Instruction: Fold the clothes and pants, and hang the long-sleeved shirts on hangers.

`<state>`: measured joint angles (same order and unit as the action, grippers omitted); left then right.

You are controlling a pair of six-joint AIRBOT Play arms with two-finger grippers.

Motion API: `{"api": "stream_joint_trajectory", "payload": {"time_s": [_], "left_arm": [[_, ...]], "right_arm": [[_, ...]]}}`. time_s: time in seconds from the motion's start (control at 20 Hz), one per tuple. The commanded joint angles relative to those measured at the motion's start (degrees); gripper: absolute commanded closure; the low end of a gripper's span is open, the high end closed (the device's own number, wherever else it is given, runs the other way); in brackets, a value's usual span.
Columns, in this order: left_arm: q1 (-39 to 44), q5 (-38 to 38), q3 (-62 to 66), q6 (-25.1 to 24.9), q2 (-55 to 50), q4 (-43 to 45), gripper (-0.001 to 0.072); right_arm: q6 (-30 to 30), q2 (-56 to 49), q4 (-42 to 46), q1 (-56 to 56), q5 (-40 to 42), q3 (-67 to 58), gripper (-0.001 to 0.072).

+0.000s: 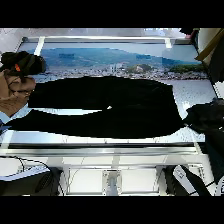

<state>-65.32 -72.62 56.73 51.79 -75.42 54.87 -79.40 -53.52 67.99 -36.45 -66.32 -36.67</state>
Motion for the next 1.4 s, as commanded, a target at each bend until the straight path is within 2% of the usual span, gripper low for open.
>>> {"api": "stream_joint_trajectory", "payload": {"time_s": [0.0, 0.15, 0.3, 0.55, 0.6, 0.65, 0.7, 0.8, 0.95, 1.05, 1.15, 1.25, 1.35], "left_arm": [[-0.1, -0.3, 0.4, 2.3, 0.9, 0.0, 0.07], [-0.1, -0.3, 0.4, 2.3, 1.9, 0.0, 0.07], [-0.1, -0.3, 0.4, 2.3, 1.9, 0.0, 0.07], [-0.1, -0.3, 0.4, 2.3, 1.9, 0.0, 0.0699], [-0.1, -0.3, 0.4, 2.3, 1.9, 0.0, 0.07], [-0.1, -0.3, 0.4, 2.3, 2.0, 0.0, 0.0699], [-0.1, -0.8, 0.8, 2.4, 2.2, 0.0, 0.07], [-0.1, -1.6, 3.1, 5.3, 3.3, 3.1, 0.07], [-0.1, -3.0, 8.2, 9.8, 5.8, 13.6, 0.0701], [-0.2, -3.8, 10.4, 9.9, 8.3, 18.3, 0.07], [-0.1, -3.7, 11.7, 12.4, 10.7, 18.6, 0.07], [0.7, -3.8, 13.2, 13.7, 11.7, 16.8, 0.07], [3.7, -3.7, 14.5, 13.7, 11.6, 15.3, 0.0701]], "right_arm": [[0.7, 0.1, -2.2, 0.0, 10.2, 11.0, 0.0256], [0.6, -0.1, -2.8, 0.0, 13.5, 11.3, 0.0256], [1.3, -2.6, -7.4, 0.0, 16.9, 11.3, 0.0256], [8.9, -9.5, -18.7, 0.0, 21.1, 11.3, 0.0272], [10.1, -9.6, -19.7, 0.0, 21.3, 11.3, 0.0398], [11.6, -9.0, -20.4, 0.0, 21.2, 11.0, 0.0611], [11.8, -7.9, -20.3, 0.0, 20.1, 10.0, 0.069], [12.0, -4.0, -17.3, 0.0, 16.4, 6.6, 0.069], [8.8, 3.5, -5.0, 0.0, 5.3, 0.1, 0.0691], [7.9, 9.0, -0.7, 0.0, -1.5, -0.9, 0.0691], [7.8, 15.5, 0.3, 0.0, -7.8, -0.9, 0.0691], [4.9, 22.6, 3.5, 0.0, -12.0, -1.3, 0.0692], [1.6, 28.2, 9.6, 0.0, -11.9, -3.1, 0.0693]]}}
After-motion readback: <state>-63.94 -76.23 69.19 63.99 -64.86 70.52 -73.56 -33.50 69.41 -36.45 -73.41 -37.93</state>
